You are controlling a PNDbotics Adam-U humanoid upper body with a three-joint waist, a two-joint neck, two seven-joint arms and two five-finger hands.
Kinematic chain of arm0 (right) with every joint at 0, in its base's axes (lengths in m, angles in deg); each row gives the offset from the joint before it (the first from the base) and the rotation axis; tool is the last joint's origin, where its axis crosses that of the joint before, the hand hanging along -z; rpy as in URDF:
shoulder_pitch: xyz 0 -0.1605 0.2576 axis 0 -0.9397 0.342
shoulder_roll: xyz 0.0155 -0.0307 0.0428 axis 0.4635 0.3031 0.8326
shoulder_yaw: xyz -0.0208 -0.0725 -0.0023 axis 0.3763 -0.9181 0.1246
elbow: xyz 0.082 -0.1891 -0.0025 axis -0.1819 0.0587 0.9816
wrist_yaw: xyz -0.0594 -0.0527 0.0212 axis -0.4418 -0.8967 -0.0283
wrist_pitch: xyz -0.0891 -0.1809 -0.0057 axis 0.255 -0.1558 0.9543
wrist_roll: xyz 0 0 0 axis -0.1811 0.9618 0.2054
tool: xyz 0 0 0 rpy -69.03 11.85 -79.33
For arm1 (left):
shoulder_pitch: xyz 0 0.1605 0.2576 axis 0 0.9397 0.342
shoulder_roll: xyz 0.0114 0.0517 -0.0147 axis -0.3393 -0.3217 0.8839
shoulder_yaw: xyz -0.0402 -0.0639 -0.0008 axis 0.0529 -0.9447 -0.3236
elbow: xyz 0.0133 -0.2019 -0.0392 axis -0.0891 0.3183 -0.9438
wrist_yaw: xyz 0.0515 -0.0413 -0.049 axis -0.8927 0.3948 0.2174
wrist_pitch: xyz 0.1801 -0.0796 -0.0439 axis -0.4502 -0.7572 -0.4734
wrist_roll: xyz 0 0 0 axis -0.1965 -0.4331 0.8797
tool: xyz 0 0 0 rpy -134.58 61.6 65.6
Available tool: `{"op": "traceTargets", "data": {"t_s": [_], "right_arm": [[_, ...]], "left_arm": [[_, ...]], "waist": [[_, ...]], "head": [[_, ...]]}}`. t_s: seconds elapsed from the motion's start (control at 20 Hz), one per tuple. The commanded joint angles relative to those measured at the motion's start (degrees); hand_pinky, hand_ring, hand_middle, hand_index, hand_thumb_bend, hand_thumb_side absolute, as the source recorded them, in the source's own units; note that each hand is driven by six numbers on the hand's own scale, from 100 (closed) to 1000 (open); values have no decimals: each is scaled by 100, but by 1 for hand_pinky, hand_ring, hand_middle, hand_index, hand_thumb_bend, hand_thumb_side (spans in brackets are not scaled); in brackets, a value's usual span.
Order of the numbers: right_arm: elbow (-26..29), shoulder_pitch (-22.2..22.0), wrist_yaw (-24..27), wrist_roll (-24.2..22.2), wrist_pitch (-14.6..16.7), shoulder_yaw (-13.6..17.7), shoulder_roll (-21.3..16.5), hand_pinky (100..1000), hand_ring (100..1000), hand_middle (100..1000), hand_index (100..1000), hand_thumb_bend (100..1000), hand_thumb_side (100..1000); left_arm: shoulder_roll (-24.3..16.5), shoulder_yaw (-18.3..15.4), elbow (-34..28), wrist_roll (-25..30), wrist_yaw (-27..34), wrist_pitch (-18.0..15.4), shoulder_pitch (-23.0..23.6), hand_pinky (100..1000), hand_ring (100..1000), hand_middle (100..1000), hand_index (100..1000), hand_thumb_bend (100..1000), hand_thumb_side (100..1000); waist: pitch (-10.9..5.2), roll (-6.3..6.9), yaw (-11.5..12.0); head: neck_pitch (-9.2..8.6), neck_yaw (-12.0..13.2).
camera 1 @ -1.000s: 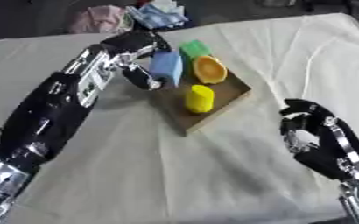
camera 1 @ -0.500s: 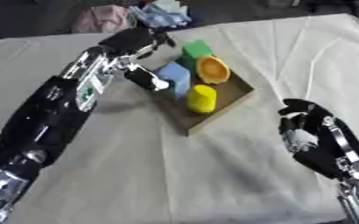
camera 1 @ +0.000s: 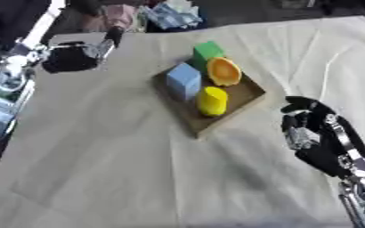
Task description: Pick up objects on the table and place them in the box.
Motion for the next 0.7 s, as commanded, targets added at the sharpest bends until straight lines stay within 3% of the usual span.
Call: {"op": "traceTargets", "data": {"t_s": [0.05,0.3,0.7], "right_arm": [[78,31,-41,64,-3,80,-103,599,569,663,835,100,397],[81,17,-66,153,-20,151,-95,599,570,666,843,100,406],[83,-2,-85,262,-42,210,-61,598,570,669,849,100,412]], "left_arm": [[341,-282,-234,-296,278,68,396,676,621,698,833,236,518],[1140,-422,-237,-495,333,284,1191,676,624,703,842,215,583],[1710,-375,-104,-461,244,352,1453,676,621,701,853,205,618]], "waist": [[-107,4,42],[-106,-4,144],[-115,-21,187]], "head": [[64,8],[73,135],[73,207]]}}
